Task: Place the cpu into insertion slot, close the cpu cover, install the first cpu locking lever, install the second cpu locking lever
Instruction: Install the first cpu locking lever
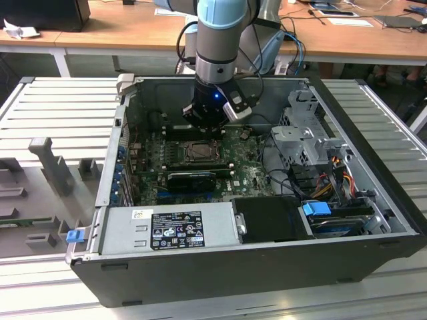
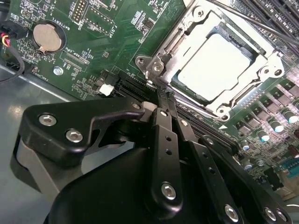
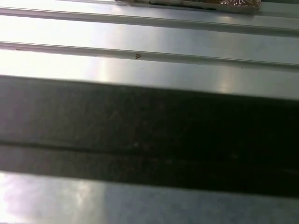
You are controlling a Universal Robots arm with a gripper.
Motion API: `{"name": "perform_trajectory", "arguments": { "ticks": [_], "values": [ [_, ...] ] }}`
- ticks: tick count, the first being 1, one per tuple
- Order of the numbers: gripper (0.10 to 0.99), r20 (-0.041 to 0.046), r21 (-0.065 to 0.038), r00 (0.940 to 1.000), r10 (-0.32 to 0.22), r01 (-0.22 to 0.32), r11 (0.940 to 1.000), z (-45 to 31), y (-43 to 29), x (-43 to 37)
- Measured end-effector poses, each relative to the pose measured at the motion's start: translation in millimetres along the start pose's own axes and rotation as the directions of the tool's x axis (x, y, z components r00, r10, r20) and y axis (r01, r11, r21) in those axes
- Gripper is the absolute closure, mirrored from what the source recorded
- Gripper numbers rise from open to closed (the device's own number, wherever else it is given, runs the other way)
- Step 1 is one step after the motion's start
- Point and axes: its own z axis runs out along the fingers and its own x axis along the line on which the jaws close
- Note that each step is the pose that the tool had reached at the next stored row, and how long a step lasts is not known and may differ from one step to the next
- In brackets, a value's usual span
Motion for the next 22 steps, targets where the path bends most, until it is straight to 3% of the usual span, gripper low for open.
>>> {"name": "perform_trajectory", "arguments": {
  "ticks": [17,22],
  "values": [
    [0.980,0.0000,0.002,1.0000,0.000,0.000,1.0000,2.7,-3.2,0.2],
    [0.980,0.0013,-0.012,1.0000,0.000,0.000,0.9999,2.0,-3.1,0.2]
  ]
}}
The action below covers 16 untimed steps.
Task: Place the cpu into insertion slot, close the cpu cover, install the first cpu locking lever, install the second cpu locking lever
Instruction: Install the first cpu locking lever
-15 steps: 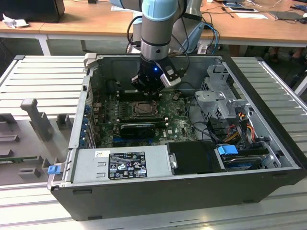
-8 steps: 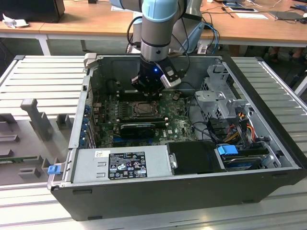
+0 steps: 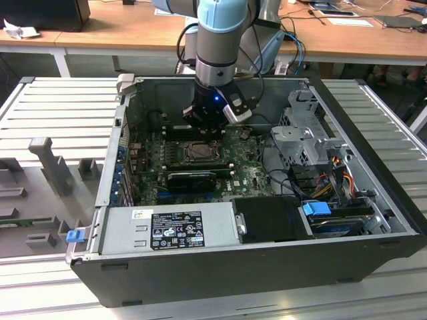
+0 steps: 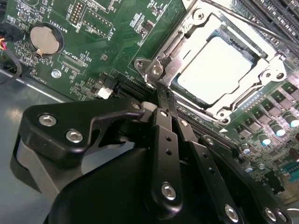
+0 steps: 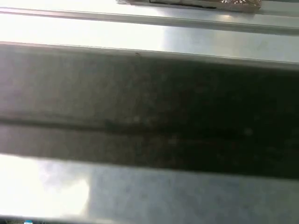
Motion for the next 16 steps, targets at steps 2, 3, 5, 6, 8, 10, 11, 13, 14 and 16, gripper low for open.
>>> {"name": "perform_trajectory", "arguments": {
  "ticks": [2,3,5,6,8,10,11,13,14,16],
  "values": [
    [0.980,-0.0001,0.000,1.0000,0.000,0.000,1.0000,-4.6,0.5,0.0],
    [0.980,-0.0002,0.000,1.0000,0.000,0.000,1.0000,-11.4,1.1,0.1],
    [0.980,-0.0002,0.000,1.0000,0.000,0.000,1.0000,-13.2,0.5,0.0],
    [0.980,-0.0003,0.000,1.0000,0.000,0.000,1.0000,-13.3,-0.1,0.1],
    [0.980,-0.0003,0.000,1.0000,0.000,0.000,1.0000,-13.4,-1.4,0.3],
    [0.980,-0.0003,0.000,1.0000,0.000,0.000,1.0000,-13.5,-2.4,0.4],
    [0.980,-0.0003,0.000,1.0000,0.000,0.000,1.0000,-13.6,-3.3,0.4],
    [0.980,-0.0002,0.000,1.0000,0.000,0.000,1.0000,-13.7,-4.3,0.5],
    [0.980,-0.0003,0.000,1.0000,0.000,0.000,1.0000,-13.7,-4.6,0.5],
    [0.980,-0.0003,0.000,1.0000,0.000,0.000,1.0000,-13.8,-5.3,0.5]
  ]
}}
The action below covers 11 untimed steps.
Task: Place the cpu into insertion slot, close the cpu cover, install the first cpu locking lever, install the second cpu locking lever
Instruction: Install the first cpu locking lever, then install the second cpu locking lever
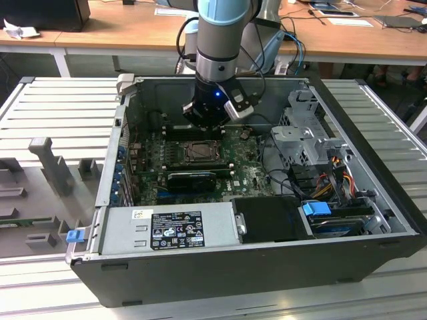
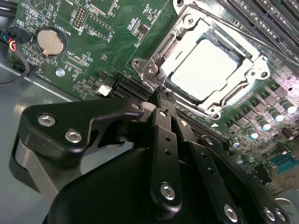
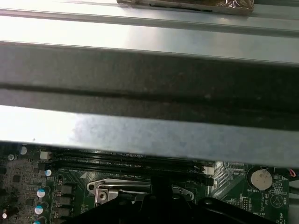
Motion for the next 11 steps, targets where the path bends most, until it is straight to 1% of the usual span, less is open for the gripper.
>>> {"name": "perform_trajectory", "arguments": {
  "ticks": [3,4,5,6,10,11],
  "values": [
    [0.980,0.0000,0.000,1.0000,0.000,0.000,1.0000,-0.2,-1.6,0.1],
    [0.980,0.0000,0.000,1.0000,0.000,0.000,1.0000,-0.6,-5.1,0.4],
    [0.980,0.0000,0.000,1.0000,0.000,0.000,1.0000,-1.2,-11.5,0.9],
    [0.980,0.0000,0.000,1.0000,0.000,0.000,1.0000,-1.3,-13.0,1.0],
    [0.980,0.0000,0.000,1.0000,0.000,0.000,1.0000,-1.8,-15.2,1.2],
    [0.980,0.0000,0.000,1.0000,0.000,0.000,1.0000,-2.9,-15.1,1.2]
  ]
}}
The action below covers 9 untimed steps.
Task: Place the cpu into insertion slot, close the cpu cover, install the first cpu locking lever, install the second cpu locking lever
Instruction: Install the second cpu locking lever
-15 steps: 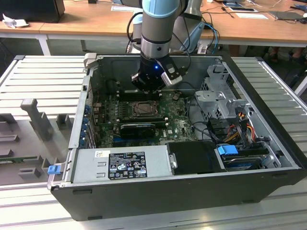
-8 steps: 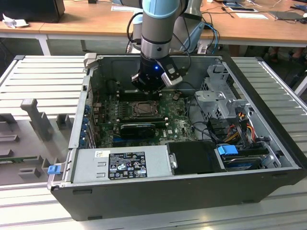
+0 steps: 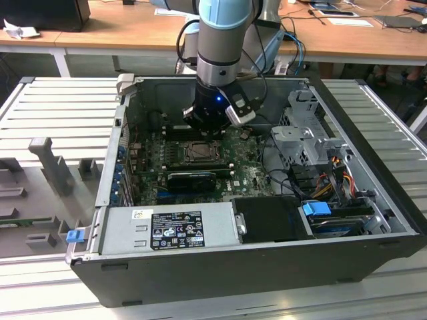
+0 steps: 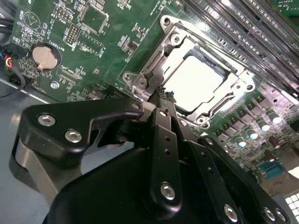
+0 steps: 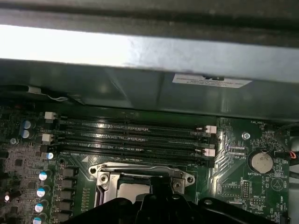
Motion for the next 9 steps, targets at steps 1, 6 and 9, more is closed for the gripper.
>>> {"name": "perform_trajectory", "arguments": {
  "ticks": [1,6,9],
  "values": [
    [0.980,0.0001,0.000,1.0000,0.000,0.000,1.0000,-2.3,0.2,0.0],
    [0.980,0.0001,0.000,1.0000,0.000,0.000,1.0000,-23.1,2.3,0.1],
    [0.980,0.0000,0.000,1.0000,0.000,0.000,1.0000,-28.3,1.2,0.3]
  ]
}}
